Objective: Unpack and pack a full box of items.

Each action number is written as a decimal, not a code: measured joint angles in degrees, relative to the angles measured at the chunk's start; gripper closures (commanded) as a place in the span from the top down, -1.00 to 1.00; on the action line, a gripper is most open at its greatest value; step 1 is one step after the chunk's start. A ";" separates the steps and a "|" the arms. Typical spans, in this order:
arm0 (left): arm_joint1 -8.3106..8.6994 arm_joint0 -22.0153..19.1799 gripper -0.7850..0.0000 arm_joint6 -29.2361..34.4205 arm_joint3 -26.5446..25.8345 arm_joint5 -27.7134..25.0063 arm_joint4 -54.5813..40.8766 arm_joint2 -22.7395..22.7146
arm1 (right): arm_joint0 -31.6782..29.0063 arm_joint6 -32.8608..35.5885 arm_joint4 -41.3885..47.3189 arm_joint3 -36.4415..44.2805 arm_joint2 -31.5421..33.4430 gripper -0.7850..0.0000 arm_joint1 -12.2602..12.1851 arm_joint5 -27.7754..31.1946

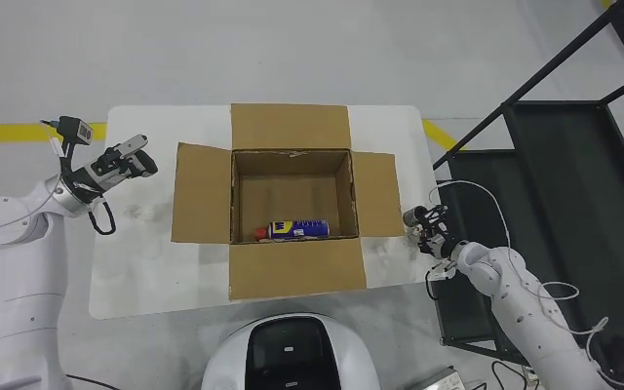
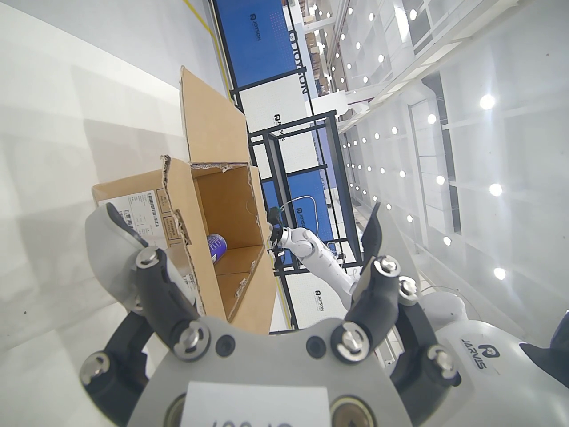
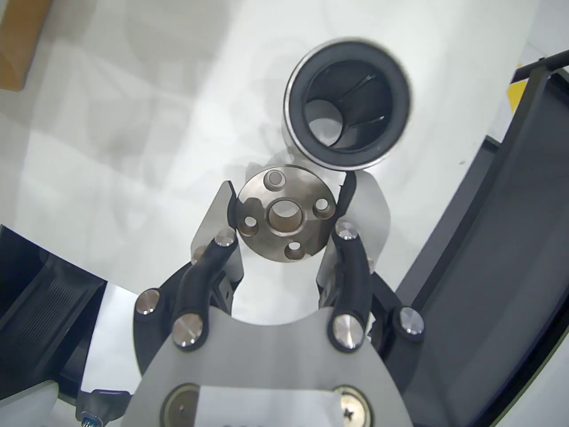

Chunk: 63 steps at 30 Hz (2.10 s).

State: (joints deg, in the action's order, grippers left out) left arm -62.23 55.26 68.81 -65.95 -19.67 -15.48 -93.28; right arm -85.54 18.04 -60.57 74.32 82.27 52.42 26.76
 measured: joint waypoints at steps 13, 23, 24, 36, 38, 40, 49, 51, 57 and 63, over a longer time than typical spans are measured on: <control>0.00 0.00 1.00 0.00 0.00 0.00 0.00 0.00 | -11.18 8.26 1.35 20.88 13.14 -1.00 -1.74 -2.84; 0.00 0.00 1.00 0.00 0.00 0.00 0.00 0.00 | -8.07 12.83 5.84 32.65 13.90 -1.00 -1.91 1.20; 0.00 0.00 1.00 0.00 0.00 0.00 0.00 0.00 | -7.30 13.14 5.46 33.48 13.18 -1.00 -1.92 1.95; 0.00 0.00 1.00 0.00 0.00 0.00 0.00 0.00 | 11.39 18.26 1.22 33.48 -7.82 -1.00 0.14 5.03; 0.00 0.00 1.00 0.00 0.00 0.00 0.00 0.00 | 15.63 19.02 1.20 31.00 -11.88 -1.00 0.91 4.69; 0.00 0.00 1.00 0.00 0.00 0.00 0.00 0.00 | 18.55 19.38 1.47 28.86 -14.56 -1.00 1.42 4.52; 0.00 0.00 1.00 0.00 0.00 0.00 0.00 0.00 | 18.77 19.39 1.58 28.64 -14.72 -1.00 1.46 4.53; 0.00 0.00 1.00 0.00 0.00 0.00 0.00 0.00 | 18.77 19.39 1.57 28.64 -14.73 -1.00 1.46 4.53; 0.00 0.00 1.00 0.00 0.00 0.00 0.00 0.00 | 19.43 19.86 1.03 28.75 -15.54 -1.00 1.56 5.35; 0.00 0.00 1.00 0.00 0.00 0.00 0.00 0.00 | 29.75 23.03 1.46 23.39 -25.20 -1.00 4.08 8.17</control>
State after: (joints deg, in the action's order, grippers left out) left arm -62.23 55.26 68.81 -65.95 -19.67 -15.48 -93.28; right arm -55.79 41.07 -59.11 97.71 57.07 56.50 34.92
